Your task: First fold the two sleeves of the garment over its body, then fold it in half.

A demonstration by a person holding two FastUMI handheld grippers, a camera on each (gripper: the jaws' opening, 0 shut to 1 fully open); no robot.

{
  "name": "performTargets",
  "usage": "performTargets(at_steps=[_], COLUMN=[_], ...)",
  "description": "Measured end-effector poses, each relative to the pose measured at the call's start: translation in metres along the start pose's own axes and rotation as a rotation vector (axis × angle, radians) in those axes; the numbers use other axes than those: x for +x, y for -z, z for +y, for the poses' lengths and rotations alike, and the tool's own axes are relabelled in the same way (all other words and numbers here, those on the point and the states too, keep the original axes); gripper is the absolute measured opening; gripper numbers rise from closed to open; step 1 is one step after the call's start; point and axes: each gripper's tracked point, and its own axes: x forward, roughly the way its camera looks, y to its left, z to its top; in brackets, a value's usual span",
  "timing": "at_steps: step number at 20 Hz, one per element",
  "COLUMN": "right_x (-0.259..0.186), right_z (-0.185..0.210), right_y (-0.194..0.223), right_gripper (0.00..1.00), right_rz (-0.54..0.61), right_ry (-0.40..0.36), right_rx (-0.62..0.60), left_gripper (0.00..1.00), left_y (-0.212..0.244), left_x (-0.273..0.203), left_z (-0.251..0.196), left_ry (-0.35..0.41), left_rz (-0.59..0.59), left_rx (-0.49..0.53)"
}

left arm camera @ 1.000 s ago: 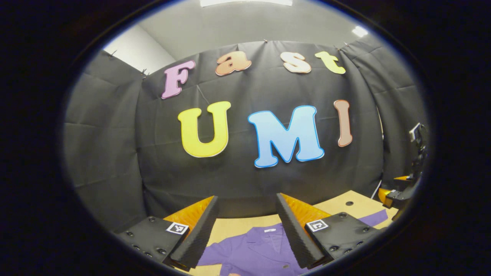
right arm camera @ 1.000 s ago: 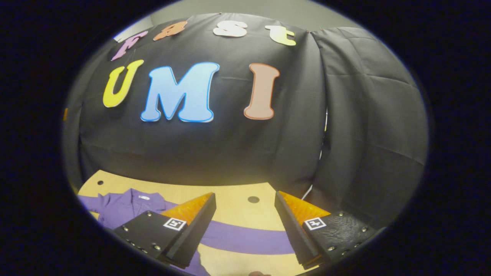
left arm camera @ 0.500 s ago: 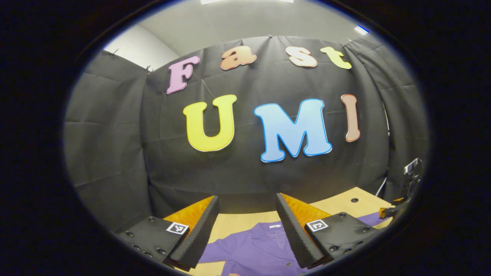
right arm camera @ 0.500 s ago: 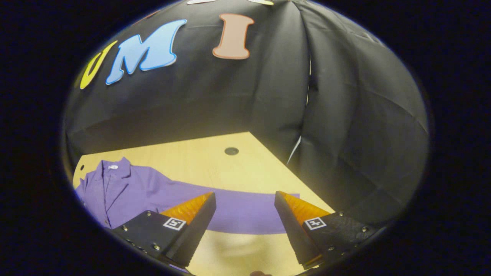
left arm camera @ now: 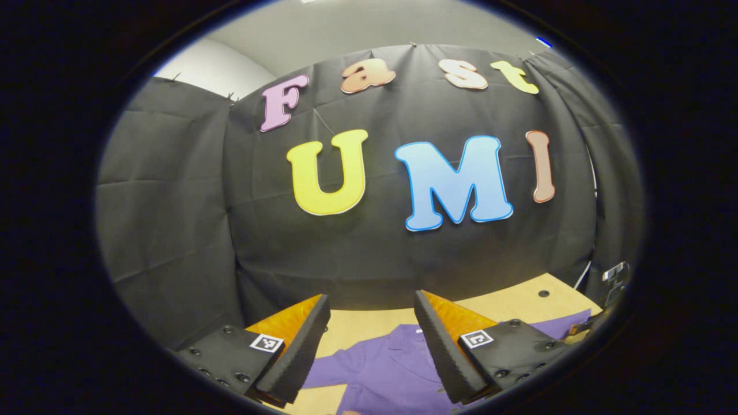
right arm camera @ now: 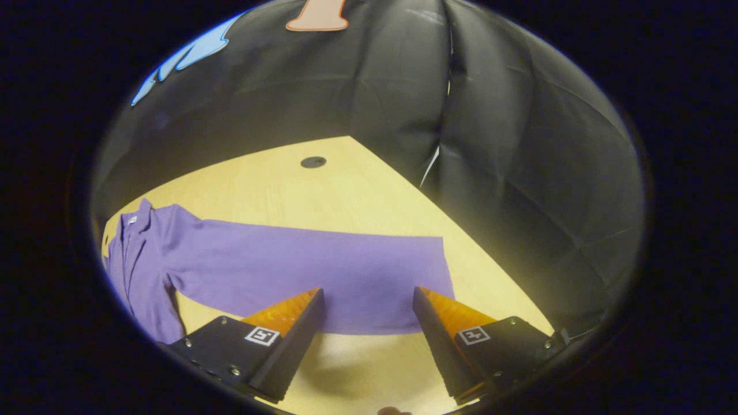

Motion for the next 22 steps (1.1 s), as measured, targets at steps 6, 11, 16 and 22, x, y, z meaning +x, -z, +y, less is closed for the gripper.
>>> performTargets(at_steps=[6,11,16,22], right_x=[0.006,0.01,0.008,0.007], right_z=[-0.001,0.012,0.029,0.029], right_y=[0.004,0.003,0.001,0.0], right_gripper=[0.96,0.83,0.35,0.04], right_rz=[0.026,0.025,0.049,0.099], right_ry=[-0.048,-0.092,-0.131,-0.101], right_rx=[0.055,0.049,0.109,0.169], left_gripper=[0.95,0.92,0.99,0.96], left_y=[0.007,0.008,0.006,0.012], left_x=[0.0,0.001,-0.001,-0.003], left_z=[-0.009,-0.024,-0.026,-0.02], left_ry=[0.002,0.018,0.019,0.011], left_rz=[0.023,0.027,0.025,0.033], left_rx=[-0.009,-0.021,-0.022,-0.035])
